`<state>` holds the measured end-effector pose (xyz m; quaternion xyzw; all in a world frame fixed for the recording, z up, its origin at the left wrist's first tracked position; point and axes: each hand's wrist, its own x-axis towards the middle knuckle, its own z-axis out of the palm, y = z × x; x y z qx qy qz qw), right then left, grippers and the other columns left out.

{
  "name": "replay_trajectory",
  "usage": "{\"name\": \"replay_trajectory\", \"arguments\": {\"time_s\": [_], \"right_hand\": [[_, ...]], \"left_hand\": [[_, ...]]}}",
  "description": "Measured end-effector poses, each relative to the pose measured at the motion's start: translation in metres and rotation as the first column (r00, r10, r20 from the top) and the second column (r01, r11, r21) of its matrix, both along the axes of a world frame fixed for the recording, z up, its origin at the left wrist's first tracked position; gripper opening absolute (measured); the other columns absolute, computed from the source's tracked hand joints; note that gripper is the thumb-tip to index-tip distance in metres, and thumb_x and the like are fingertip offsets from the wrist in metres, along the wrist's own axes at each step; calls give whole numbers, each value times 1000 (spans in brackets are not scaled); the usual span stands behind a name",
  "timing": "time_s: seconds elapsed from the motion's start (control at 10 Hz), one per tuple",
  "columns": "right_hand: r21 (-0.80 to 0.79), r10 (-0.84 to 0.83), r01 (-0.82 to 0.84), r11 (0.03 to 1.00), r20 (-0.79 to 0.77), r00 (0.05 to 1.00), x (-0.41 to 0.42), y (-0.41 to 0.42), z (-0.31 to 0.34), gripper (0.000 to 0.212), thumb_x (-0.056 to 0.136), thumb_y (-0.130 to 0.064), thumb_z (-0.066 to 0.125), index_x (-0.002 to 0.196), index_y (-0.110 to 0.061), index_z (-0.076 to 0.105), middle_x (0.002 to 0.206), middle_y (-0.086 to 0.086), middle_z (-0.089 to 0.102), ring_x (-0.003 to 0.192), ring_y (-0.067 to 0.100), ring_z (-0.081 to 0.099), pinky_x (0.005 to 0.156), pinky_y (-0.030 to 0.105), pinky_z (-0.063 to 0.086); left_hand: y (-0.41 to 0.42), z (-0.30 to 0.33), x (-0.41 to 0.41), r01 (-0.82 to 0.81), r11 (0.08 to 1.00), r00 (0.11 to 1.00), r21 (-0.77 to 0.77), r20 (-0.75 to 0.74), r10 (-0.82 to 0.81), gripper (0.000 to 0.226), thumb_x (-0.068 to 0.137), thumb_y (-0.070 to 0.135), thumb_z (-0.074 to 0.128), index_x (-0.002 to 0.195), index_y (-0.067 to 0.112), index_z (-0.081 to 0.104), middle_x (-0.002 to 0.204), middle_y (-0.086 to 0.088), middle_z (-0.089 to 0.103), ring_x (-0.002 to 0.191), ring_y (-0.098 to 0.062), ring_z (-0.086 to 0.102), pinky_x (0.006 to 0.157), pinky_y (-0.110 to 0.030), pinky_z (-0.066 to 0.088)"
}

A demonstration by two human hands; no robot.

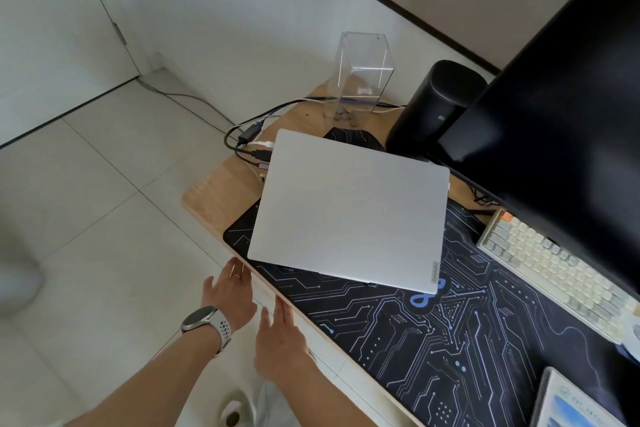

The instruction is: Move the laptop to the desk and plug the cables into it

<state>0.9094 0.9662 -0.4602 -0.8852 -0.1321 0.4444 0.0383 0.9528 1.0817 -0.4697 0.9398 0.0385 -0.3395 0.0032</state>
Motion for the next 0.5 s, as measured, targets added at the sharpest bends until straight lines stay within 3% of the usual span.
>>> {"name": "replay_trajectory", "arguments": {"time_s": [0.3,0.4,0.5], "right_hand": [[74,-28,34,997,-81,996,17,-6,19,74,93,-20,46,152,-18,1,161,6,-10,148,26,-2,116,43,18],[172,-92,106,979,-89,992,21,-10,37,69,92,-23,46,151,-16,11,158,11,14,143,31,20,113,41,26],[250,-242,243,937,-35,970,24,-19,52,59,90,-28,49,146,-17,30,139,13,48,126,34,46,102,40,41]], "left_hand": [[21,19,10,-11,988,997,-153,-77,-1,73,94,39,47,151,11,13,161,-9,6,147,-26,5,113,-46,28],[25,33,9,-76,969,996,-234,-68,62,61,95,35,44,149,11,26,153,-17,30,135,-30,34,112,-36,27],[26,44,1,-184,911,977,-370,33,211,36,87,23,52,112,0,63,109,-18,68,85,-21,64,75,-24,43]]}}
